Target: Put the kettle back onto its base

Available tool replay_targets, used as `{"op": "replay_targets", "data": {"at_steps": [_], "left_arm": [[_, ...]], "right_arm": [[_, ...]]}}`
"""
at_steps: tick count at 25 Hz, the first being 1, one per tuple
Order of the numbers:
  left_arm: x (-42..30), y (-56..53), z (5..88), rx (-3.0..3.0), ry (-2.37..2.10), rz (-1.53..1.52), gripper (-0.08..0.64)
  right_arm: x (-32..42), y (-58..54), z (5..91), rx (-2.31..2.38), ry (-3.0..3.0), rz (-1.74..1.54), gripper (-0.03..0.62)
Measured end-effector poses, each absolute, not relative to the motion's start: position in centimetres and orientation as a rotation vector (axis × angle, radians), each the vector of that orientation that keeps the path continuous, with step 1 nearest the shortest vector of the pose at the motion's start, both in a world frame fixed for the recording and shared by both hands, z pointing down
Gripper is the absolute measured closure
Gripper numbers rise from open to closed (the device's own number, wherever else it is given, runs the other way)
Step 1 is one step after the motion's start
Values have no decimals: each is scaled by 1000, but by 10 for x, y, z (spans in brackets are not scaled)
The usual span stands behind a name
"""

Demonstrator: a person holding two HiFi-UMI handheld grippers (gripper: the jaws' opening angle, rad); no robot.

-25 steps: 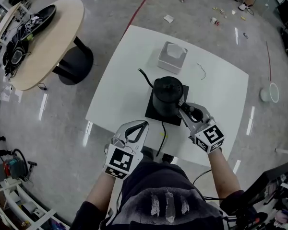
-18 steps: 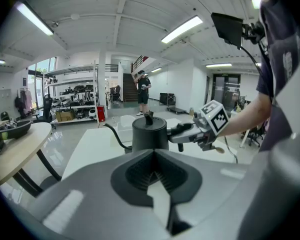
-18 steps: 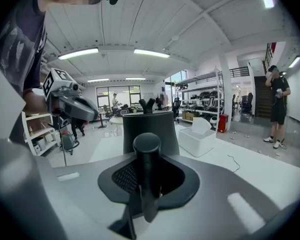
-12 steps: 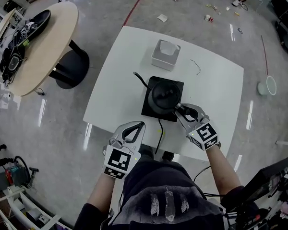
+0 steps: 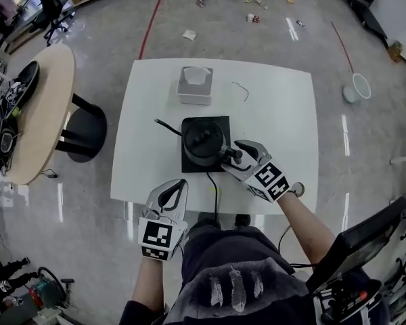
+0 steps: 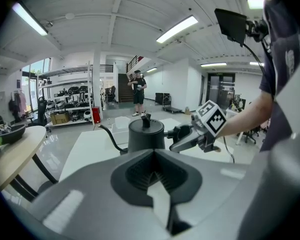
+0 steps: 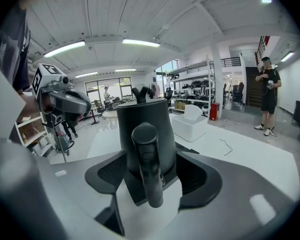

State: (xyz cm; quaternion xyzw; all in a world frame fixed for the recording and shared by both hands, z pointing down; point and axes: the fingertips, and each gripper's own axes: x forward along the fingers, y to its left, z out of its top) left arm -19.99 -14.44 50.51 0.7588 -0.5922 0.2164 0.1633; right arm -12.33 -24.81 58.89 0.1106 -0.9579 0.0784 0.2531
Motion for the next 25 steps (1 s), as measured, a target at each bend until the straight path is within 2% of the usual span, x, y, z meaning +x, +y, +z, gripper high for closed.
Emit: {"op": "replay_targets", "data": {"at_steps": [2,5,25], "left_arm": [[-198,-148,504,2179,-1683,624,560],[-193,-151,502,2200,-1672,638,560],[-126,-179,464,2357,-1641,683,560]], "right_arm": [[-119,-252,584,339,-2625,237,244],[-113,-257,574,381,-2651,259,213],[-38,-266,469,491,-2888,395,225]]}}
